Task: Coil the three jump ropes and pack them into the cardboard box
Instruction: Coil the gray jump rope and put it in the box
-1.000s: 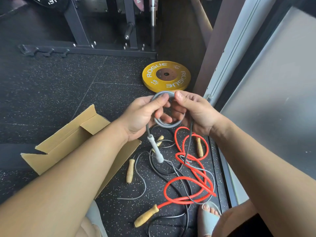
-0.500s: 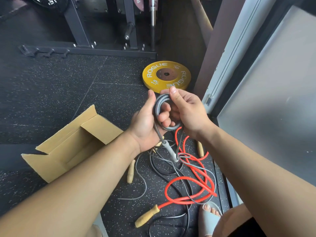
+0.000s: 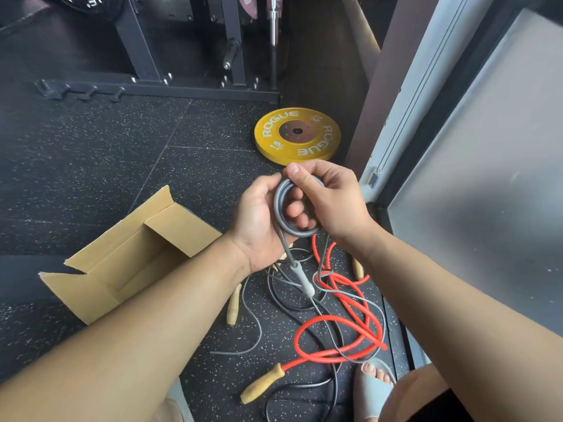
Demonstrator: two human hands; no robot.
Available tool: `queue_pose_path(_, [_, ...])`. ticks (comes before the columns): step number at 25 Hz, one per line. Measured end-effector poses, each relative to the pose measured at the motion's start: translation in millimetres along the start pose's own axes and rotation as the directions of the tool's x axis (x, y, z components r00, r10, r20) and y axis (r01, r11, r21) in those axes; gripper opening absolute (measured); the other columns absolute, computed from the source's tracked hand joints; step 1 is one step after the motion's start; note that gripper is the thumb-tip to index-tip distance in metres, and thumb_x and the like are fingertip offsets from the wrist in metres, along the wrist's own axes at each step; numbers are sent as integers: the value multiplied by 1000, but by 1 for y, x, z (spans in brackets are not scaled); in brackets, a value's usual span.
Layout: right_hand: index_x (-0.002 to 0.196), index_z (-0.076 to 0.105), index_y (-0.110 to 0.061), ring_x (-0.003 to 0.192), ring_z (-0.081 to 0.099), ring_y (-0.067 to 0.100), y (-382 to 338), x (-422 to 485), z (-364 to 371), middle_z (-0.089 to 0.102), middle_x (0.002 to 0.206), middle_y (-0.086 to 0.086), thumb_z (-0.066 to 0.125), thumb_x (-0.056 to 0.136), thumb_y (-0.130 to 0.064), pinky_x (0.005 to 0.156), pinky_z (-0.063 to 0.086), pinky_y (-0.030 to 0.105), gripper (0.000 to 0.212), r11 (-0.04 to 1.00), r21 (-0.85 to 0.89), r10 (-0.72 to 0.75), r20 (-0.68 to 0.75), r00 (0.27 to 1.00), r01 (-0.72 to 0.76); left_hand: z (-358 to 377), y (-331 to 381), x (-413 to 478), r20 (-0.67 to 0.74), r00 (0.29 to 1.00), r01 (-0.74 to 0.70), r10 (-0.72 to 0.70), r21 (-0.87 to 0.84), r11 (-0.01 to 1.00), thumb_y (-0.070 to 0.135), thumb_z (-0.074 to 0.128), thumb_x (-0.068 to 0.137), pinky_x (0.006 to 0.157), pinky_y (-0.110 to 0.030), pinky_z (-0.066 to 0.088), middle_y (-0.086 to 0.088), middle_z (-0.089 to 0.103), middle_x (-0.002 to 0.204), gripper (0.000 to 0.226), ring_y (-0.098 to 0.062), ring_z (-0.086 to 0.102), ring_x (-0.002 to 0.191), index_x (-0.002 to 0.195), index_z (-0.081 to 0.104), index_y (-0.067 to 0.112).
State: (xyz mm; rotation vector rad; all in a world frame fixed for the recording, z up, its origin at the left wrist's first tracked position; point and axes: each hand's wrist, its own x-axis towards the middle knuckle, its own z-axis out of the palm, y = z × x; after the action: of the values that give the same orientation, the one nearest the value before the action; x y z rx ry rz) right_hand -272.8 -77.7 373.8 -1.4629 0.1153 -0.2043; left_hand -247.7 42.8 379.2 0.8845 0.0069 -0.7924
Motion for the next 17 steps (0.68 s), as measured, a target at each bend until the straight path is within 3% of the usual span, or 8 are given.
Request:
queue_pose_path(3, [93,69,-12,60,68,51,-1,1,1,68,73,16,65,100,-27,40,42,24,17,999,-26,-28,14,1000,28,0,1,1,108,994,-19,10,80,997,54,36,100,57,-28,40,8,26,38,49,-9,27,35,62,39,22])
queue_pose_path(4, [93,68,-12,63,67,54,-2,1,0,69,76,17,63,100,-27,40,43,24,18,999,-22,-35,19,999,36,0,3,1,138,990,-23,9,97,995,52,34,102,59,-28,39,9,25,38,49,-8,25,34,63,37,23])
queue_pose_path(8, [86,64,-11,43,58,20,-6,1,-5,62,62,0,51,106,-21,36,40,21,26,998,35,-52,49,997,51,-1,11,0,234,972,-7,-18,105,994,47,32,103,66,-29,37,12,29,40,41,-8,31,37,76,46,20])
queue_pose_path(12, [96,69,-14,48,41,14,0,6,-11,47,69,17,47,107,-24,43,39,21,27,997,61,-53,128,990,46,-1,11,0,284,958,26,-32,23,999,43,33,103,62,-27,36,13,26,37,40,-9,17,36,73,47,20])
queue_pose_path(14, [102,68,-17,48,39,13,2,10,-15,40,61,11,54,101,-31,47,41,23,20,964,243,56,223,973,-112,-1,14,1,283,959,37,-23,-46,998,42,32,102,55,-25,38,13,26,36,41,-10,11,36,72,47,19])
queue_pose_path(17, [106,63,-17,45,41,8,1,16,-22,39,55,-4,56,96,-31,53,41,26,18,789,502,138,415,899,-353,-1,21,1,302,953,44,-27,-51,998,40,33,100,56,-25,42,12,27,36,39,-9,13,36,72,49,17])
